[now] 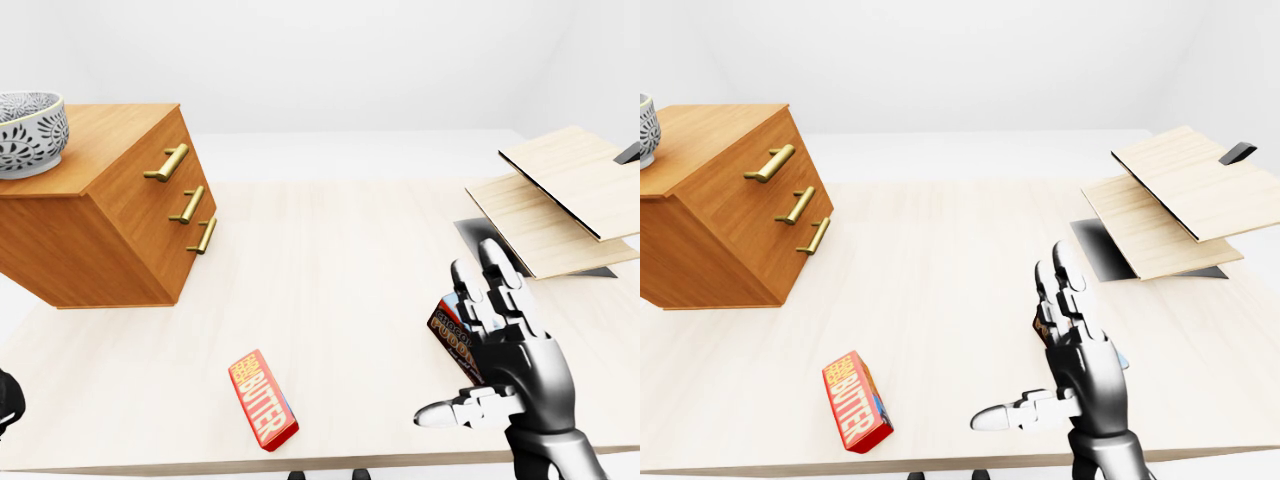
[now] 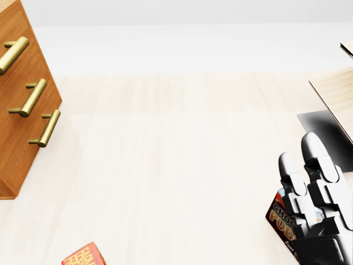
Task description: Close the top drawer of the cabinet and put the bowl on top of it.
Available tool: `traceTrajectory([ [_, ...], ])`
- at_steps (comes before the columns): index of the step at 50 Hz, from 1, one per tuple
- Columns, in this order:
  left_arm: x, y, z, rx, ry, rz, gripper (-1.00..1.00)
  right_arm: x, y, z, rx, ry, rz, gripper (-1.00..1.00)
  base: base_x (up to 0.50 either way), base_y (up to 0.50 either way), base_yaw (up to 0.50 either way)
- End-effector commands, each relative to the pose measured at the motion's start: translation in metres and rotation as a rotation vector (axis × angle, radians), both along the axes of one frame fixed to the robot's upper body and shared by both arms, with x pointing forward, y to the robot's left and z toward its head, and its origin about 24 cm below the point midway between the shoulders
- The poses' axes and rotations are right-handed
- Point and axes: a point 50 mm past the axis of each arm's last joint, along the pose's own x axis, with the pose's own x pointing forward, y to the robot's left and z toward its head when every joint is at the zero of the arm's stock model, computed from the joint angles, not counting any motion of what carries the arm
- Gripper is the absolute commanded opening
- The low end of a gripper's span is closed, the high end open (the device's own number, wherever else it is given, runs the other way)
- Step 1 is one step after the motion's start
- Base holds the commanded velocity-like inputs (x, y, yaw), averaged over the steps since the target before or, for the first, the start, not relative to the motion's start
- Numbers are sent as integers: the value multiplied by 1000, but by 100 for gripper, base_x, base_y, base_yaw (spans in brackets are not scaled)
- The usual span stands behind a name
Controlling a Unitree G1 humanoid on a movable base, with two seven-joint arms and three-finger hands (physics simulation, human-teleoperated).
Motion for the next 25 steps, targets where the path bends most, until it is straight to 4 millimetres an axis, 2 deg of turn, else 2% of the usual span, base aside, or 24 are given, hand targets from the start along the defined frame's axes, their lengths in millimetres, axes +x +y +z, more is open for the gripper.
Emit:
traceTrajectory([
  [1,-52,-77,24,288,-149,-292,100,1,0,-1,1,5,1,100,0,0,0],
  [11,-121,-158,16,596,-333,-579,100,2,1,-2,0,10,3,100,0,0,0],
  [17,-152,-188,5,717,-429,-722,100,0,0,-1,0,8,3,100,0,0,0],
  [18,-163,-197,-1,763,-455,-766,100,0,0,-1,0,8,2,100,0,0,0],
  [20,-167,-201,-3,785,-471,-773,100,-1,0,-1,0,7,3,100,0,0,0],
  [23,-189,-217,-14,886,-539,-824,100,0,1,-2,-2,10,4,100,0,0,0],
  [25,-195,-221,-16,914,-552,-845,100,0,1,-1,-2,10,4,100,0,0,0],
])
